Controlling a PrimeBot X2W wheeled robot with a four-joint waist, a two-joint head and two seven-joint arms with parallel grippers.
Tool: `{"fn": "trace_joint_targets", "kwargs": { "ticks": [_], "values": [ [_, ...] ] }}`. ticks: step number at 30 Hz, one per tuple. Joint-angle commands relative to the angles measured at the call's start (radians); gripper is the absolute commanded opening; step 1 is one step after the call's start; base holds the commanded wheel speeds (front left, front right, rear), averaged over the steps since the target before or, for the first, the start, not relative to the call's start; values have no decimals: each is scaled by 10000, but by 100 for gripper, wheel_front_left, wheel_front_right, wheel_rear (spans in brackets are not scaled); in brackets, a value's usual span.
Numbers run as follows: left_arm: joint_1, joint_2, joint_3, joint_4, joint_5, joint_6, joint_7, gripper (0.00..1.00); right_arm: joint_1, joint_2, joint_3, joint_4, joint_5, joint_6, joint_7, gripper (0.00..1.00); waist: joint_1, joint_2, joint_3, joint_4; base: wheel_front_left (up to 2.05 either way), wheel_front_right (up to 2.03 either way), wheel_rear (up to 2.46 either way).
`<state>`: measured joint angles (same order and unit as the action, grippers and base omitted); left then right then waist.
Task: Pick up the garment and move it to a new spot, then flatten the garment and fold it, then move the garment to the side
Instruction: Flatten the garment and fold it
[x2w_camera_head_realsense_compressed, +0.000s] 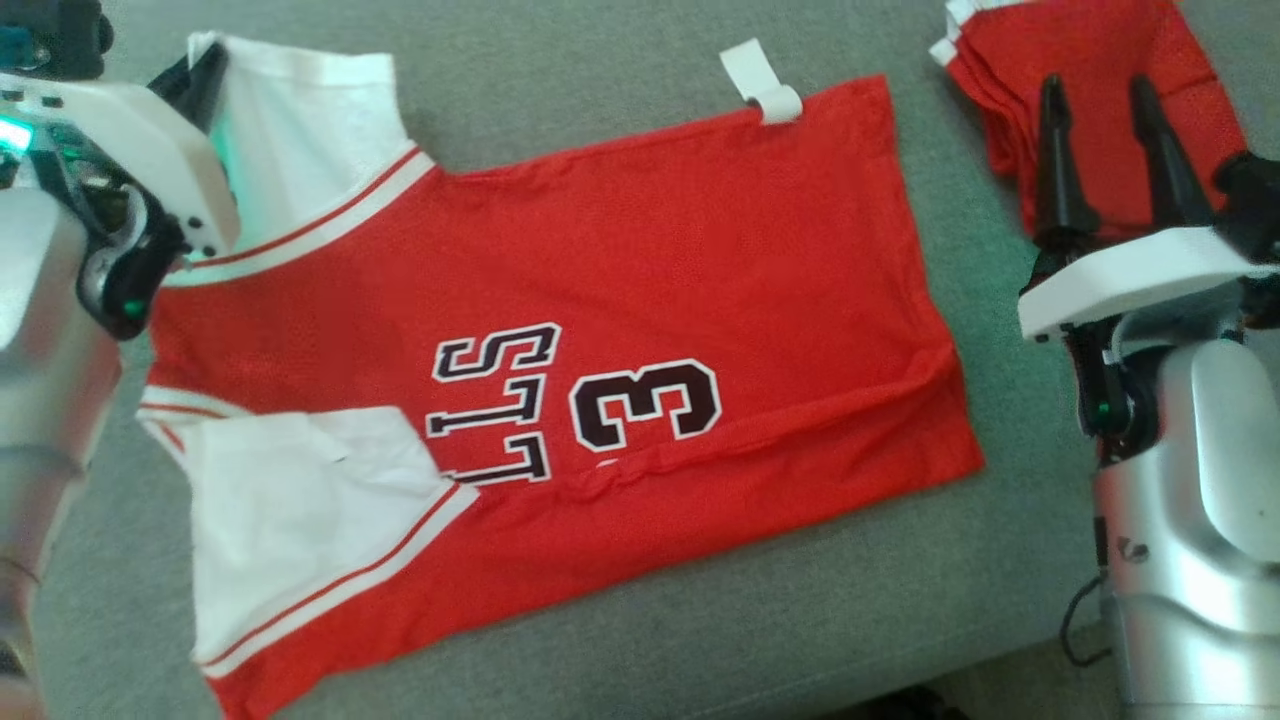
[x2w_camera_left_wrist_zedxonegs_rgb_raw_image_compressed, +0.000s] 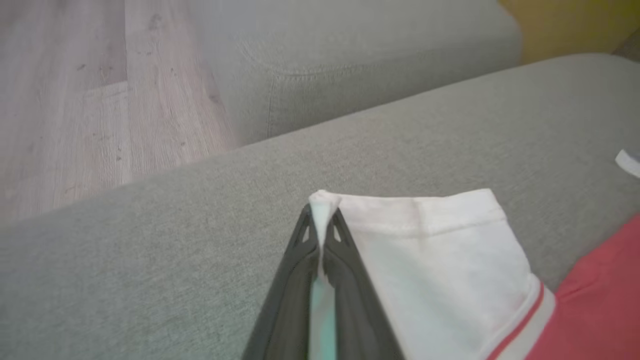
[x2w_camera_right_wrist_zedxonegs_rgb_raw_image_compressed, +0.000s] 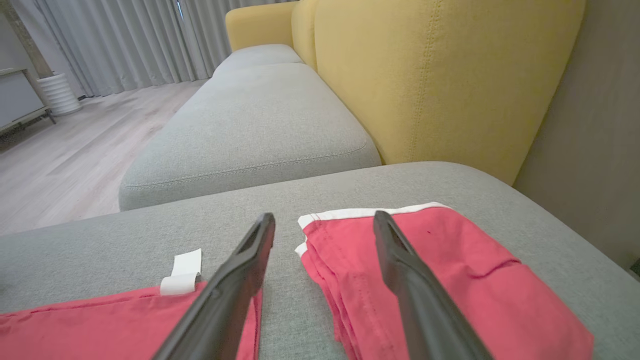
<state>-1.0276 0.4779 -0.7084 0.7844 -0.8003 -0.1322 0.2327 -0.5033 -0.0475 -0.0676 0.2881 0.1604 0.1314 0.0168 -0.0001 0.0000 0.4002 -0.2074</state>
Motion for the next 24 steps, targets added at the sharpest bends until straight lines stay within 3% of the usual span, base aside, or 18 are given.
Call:
{"fn": "trace_joint_targets", "kwargs": {
  "ticks": [1,6,10,16,24],
  "values": [
    [-327,314,321,-362,-104,16,-282,0,-354,-28,215,-222,-107,-7,120,100,1,0,-257,278,0,0,0],
    [-165,244,93,-1050,-204,16,-1058,0,-526,-205,456,185,-280,-7,755,100,1,0,-605,874,0,0,0],
    [85,193,-120,-1875,-223,16,-1419,0,-790,-742,773,842,-102,-7,1286,100,1,0,-757,1495,0,0,0],
    [697,229,-426,-3214,-133,118,-1491,0,-1338,-1599,1096,2472,27,-7,1881,100,1,0,-776,2337,0,0,0],
    [1303,185,-854,-4525,-37,323,-1235,0,-2027,-2242,1321,4370,-88,-7,2120,100,1,0,-623,2943,0,0,0]
  ]
}}
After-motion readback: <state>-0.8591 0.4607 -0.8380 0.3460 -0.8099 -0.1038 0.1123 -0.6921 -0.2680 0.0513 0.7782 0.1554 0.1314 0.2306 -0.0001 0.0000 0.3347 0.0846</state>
